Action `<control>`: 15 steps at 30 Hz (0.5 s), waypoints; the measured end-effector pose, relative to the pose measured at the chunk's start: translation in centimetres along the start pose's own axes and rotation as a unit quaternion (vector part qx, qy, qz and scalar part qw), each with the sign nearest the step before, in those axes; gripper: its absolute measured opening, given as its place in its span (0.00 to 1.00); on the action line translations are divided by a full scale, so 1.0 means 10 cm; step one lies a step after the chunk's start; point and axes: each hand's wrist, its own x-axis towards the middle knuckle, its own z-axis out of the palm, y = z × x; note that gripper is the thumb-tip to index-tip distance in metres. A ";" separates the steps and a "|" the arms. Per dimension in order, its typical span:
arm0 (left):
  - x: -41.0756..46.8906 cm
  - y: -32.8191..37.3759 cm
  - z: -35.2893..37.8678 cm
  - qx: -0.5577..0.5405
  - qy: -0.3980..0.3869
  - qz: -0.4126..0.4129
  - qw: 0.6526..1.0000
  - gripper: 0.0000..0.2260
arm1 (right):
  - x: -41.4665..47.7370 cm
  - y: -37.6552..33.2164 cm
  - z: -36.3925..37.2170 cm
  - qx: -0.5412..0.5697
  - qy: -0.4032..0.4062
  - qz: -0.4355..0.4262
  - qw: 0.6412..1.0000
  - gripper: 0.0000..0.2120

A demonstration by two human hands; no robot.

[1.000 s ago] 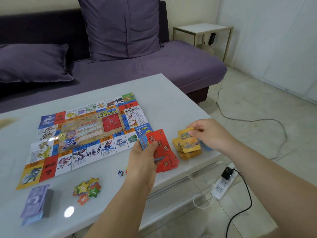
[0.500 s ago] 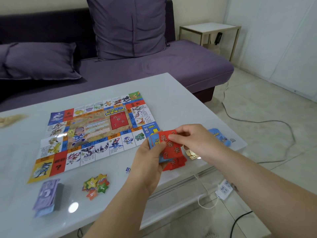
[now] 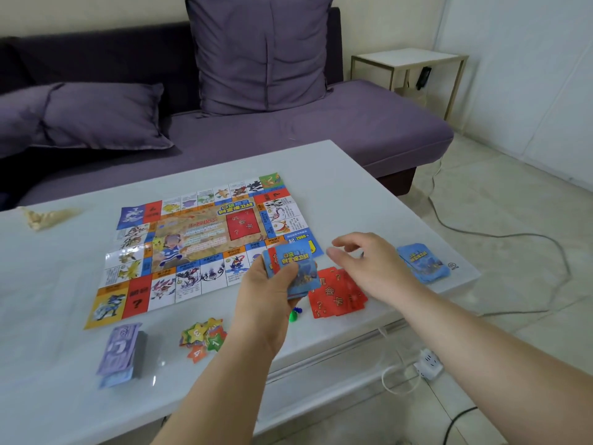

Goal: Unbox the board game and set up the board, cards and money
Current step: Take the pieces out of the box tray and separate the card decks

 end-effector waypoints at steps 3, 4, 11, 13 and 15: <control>0.00 -0.05 0.05 0.012 -0.009 0.001 1.000 0.07 | -0.08 -0.13 -0.07 0.112 -0.051 0.025 0.992 0.15; -0.02 -0.07 0.08 0.006 -0.018 -0.002 1.000 0.07 | -0.10 -0.15 -0.07 0.112 -0.064 0.020 0.991 0.14; -0.03 -0.10 0.26 -0.053 -0.082 -0.034 0.995 0.11 | -0.03 0.01 -0.26 0.146 -0.080 0.030 0.986 0.10; -0.01 -0.14 0.30 -0.045 -0.083 -0.040 0.995 0.11 | 0.04 0.13 -0.43 0.156 -0.058 0.049 0.985 0.07; 0.01 -0.19 0.34 -0.045 -0.087 -0.043 0.994 0.11 | 0.12 0.30 -0.64 0.085 -0.013 0.049 0.995 0.04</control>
